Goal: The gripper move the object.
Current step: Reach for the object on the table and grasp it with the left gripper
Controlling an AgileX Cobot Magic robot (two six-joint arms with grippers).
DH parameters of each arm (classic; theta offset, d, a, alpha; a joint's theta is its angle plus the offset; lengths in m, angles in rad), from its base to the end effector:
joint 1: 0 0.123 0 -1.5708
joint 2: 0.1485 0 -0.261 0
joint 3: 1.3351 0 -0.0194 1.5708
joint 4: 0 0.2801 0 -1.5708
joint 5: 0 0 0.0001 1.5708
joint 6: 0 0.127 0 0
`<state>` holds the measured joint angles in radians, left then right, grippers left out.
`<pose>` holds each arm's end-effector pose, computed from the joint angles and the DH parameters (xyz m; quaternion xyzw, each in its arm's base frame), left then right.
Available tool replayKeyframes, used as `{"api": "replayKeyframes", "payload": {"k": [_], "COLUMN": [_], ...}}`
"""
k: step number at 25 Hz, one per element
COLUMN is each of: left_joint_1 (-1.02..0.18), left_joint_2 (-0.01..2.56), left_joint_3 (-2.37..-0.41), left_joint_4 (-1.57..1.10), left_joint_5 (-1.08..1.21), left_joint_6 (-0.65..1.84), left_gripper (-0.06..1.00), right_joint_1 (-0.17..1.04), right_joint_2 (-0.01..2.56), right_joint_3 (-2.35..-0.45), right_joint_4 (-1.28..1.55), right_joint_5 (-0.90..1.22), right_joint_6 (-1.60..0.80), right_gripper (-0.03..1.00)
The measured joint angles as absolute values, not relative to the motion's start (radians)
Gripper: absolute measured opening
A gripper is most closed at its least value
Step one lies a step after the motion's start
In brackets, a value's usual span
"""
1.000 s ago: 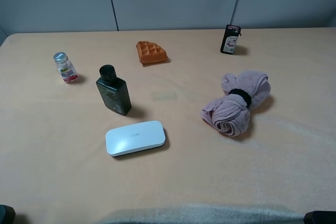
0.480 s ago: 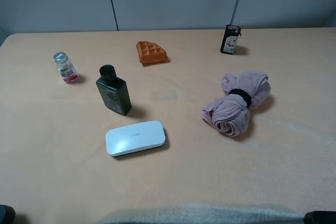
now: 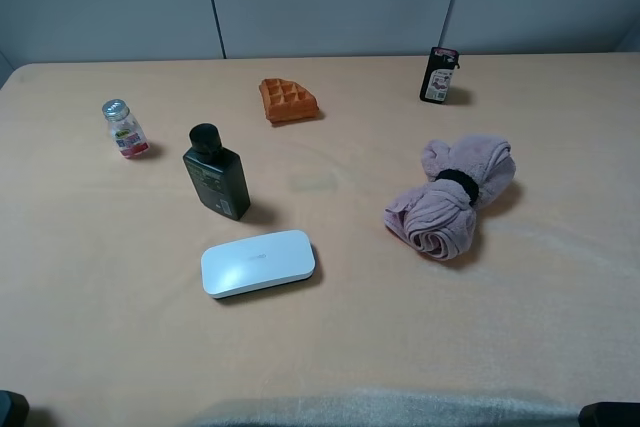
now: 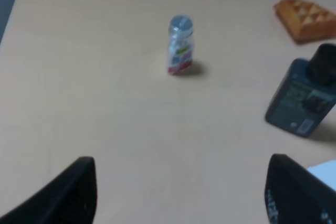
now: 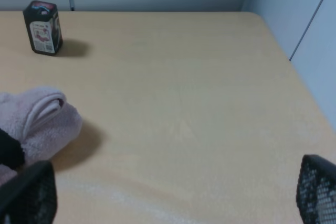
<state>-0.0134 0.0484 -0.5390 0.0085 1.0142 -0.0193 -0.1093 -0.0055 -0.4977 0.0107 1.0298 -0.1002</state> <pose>0.0831 -0.0002 0.2895 -0.0025 0.8434 -0.0045 0.5373 0.0781 -0.0074 0.2781 0.0037 0.8442 -0.0507 0.5336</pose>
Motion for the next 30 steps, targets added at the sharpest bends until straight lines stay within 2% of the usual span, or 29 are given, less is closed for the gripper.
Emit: {"api": "replayKeyframes", "payload": {"k": [12,25,30], "left_joint_1": [-0.013,-0.017,-0.117], "left_joint_2": [0.565,0.979,1.088], "left_joint_3": [-0.733,-0.856,-0.856], "left_joint_4": [0.000,0.006,0.010], "left_joint_5": [0.996,0.967,0.943], "left_joint_6": [-0.006,0.359,0.511], "left_gripper": [0.73,0.73,0.73], "right_joint_1": [-0.109,-0.109,-0.109], "right_joint_2": [-0.006,-0.006,-0.006], "right_joint_3": [-0.498,-0.498,-0.498], "right_joint_4": [0.010,0.010,0.010], "right_joint_5": [1.030,1.030,1.030], "right_joint_6": [-0.100,-0.100,-0.100], "right_gripper": [0.69,0.69,0.69]}}
